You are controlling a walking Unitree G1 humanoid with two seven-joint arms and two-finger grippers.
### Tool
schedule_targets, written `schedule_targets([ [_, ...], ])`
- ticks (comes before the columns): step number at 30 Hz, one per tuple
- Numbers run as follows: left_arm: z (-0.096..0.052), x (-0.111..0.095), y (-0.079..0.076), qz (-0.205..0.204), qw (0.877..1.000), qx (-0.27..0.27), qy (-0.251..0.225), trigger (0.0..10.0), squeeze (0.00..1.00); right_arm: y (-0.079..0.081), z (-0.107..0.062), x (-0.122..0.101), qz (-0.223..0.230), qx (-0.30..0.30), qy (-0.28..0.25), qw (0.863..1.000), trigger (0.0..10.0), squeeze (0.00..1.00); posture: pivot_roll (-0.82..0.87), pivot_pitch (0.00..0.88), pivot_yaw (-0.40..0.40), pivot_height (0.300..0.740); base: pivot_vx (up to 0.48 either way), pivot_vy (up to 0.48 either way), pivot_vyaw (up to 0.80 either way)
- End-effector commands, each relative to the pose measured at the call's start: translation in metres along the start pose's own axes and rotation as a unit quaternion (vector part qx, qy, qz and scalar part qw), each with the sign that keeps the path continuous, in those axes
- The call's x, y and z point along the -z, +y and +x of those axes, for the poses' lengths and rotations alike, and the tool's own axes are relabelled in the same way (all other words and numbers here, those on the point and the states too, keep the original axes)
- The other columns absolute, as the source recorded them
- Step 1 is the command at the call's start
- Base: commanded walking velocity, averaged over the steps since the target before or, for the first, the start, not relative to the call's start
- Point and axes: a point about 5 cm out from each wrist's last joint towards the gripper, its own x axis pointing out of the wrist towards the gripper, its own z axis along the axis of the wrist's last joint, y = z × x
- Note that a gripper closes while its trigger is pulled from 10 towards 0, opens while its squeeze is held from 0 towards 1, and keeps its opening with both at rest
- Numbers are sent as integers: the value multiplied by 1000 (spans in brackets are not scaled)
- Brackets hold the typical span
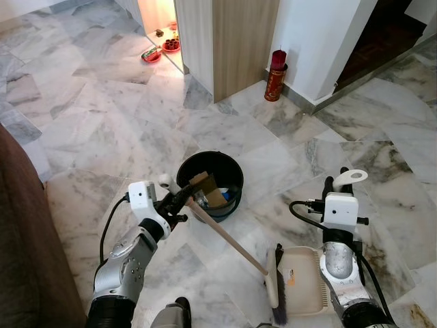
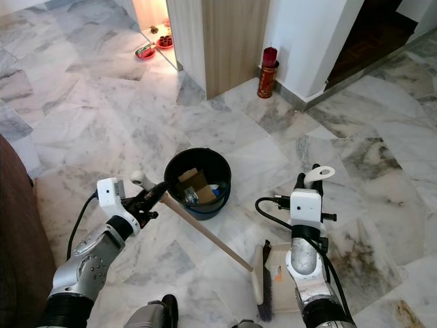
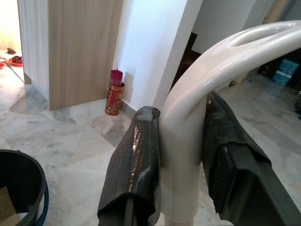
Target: Sweep floor
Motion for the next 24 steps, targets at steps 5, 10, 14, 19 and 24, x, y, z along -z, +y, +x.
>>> schedule_targets([
  [5, 1, 0, -6, -55, 998, 32, -6, 10000, 0, 7, -9, 9, -1, -16, 31, 999, 10000, 0, 73, 225, 19, 740, 0, 0, 0],
  [10, -2, -5, -5, -53, 998, 31, -9, 10000, 0, 13, -8, 9, 11, -15, 40, 999, 10000, 0, 90, 218, 19, 740, 0, 0, 0],
  [14, -4, -12, -1, -29, 999, 15, -25, 10000, 0, 16, -7, 9, 21, -16, 49, 998, 10000, 0, 93, 201, 18, 740, 0, 0, 0],
  [19, -12, -36, 1, 76, 995, -17, -64, 10000, 0, 13, -1, 11, 63, 14, 80, 995, 10000, 0, 108, 156, 13, 740, 0, 0, 0],
  [24, -19, -56, -4, 116, 988, -29, -101, 10000, 0, 8, 7, 9, 82, 30, 86, 993, 10000, 0, 113, 89, 2, 740, 0, 0, 0],
])
